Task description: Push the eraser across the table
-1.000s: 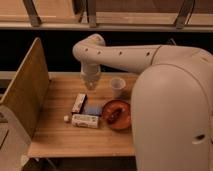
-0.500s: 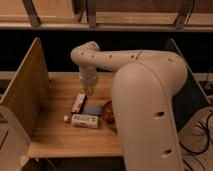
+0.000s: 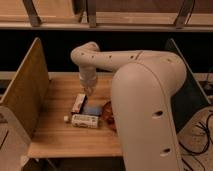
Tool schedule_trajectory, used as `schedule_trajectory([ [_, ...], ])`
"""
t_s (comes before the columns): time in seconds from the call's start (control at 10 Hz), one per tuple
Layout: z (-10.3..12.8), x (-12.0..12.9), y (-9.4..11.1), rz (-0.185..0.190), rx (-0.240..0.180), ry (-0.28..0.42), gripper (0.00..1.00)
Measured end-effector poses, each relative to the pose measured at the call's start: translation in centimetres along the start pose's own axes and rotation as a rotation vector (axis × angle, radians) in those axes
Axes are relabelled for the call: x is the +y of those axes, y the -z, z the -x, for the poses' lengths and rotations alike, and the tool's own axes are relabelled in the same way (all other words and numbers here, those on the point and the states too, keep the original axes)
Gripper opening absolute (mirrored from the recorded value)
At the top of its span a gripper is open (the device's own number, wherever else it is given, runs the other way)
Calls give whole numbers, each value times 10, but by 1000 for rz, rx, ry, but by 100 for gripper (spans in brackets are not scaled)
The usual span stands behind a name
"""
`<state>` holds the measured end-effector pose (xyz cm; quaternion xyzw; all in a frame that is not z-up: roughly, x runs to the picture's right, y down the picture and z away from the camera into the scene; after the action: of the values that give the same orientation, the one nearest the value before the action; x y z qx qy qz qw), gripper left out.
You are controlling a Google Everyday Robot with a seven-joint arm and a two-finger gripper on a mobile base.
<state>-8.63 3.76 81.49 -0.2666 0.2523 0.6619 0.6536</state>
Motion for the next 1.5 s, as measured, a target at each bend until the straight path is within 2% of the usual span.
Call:
schedule_trajectory([
  [0.2, 4, 11, -38, 0, 25, 44, 0],
  [0.4, 16, 15, -63, 8, 20, 67, 0],
  [0.6, 31, 21, -80, 28, 3, 85, 0],
  [0.9, 41, 22, -104, 63, 11, 88, 0],
  [1.2, 45, 21, -126, 68, 22, 96, 0],
  [1.5, 54, 30, -136, 80, 16, 137, 0],
])
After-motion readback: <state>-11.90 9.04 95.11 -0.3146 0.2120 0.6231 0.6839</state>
